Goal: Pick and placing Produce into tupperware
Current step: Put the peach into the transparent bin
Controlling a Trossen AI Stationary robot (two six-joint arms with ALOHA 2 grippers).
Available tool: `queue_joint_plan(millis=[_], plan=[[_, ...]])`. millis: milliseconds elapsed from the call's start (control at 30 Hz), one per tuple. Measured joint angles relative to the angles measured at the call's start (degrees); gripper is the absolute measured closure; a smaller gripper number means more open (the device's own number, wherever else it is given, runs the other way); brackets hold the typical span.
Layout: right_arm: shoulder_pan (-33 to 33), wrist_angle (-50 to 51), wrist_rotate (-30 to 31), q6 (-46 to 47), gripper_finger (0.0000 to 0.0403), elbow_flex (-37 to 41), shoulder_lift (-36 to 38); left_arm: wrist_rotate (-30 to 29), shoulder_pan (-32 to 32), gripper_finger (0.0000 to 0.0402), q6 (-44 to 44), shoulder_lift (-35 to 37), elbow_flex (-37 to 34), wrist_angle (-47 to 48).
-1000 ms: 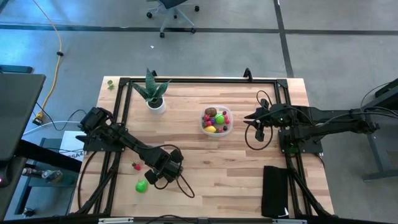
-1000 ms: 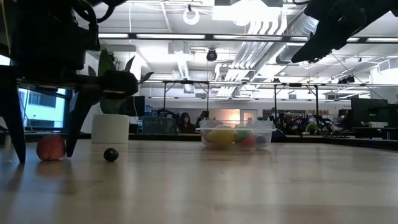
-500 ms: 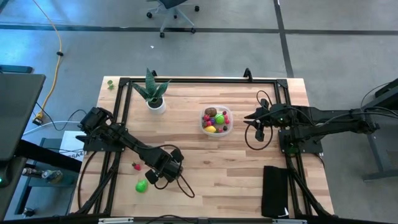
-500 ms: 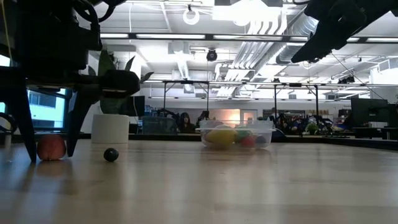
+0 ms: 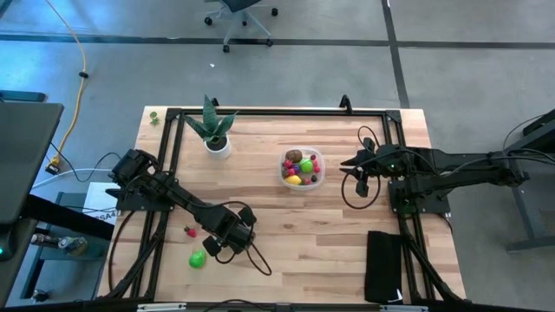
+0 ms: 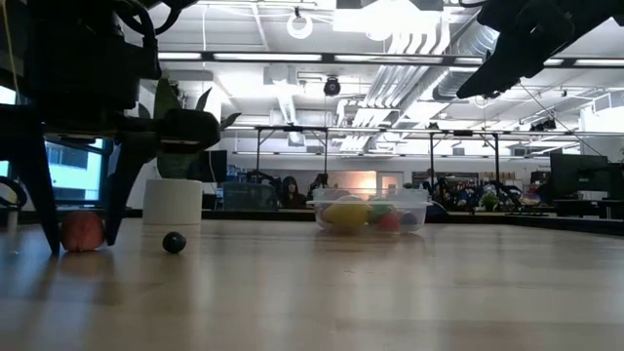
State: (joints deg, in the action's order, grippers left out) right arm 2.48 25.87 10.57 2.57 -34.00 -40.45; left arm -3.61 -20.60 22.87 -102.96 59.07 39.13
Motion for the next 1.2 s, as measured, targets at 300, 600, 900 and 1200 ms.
queue_joint_plan(millis=[300, 600, 900, 1200], plan=[[0.0, 0.0, 0.0, 0.0, 0.0329, 0.0, 0.0, -0.1, 0.0, 0.0276, 0.0, 0.0, 0.0, -0.15], [0.0, 0.0, 0.0, 0.0, 0.0329, 0.02, 0.0, -2.02, 2.49, 0.0276, 2.39, -0.11, 3.3, 2.14], [0.0, 0.0, 0.01, 0.0, 0.0329, 0.02, 0.0, -7.23, 10.17, 0.0276, 13.88, -0.11, 14.96, 8.88], [0.0, -0.02, 0.01, 0.0, 0.0329, 0.02, 0.0, -9.64, 23.19, 0.0276, 31.15, -0.02, 28.82, 8.25]])
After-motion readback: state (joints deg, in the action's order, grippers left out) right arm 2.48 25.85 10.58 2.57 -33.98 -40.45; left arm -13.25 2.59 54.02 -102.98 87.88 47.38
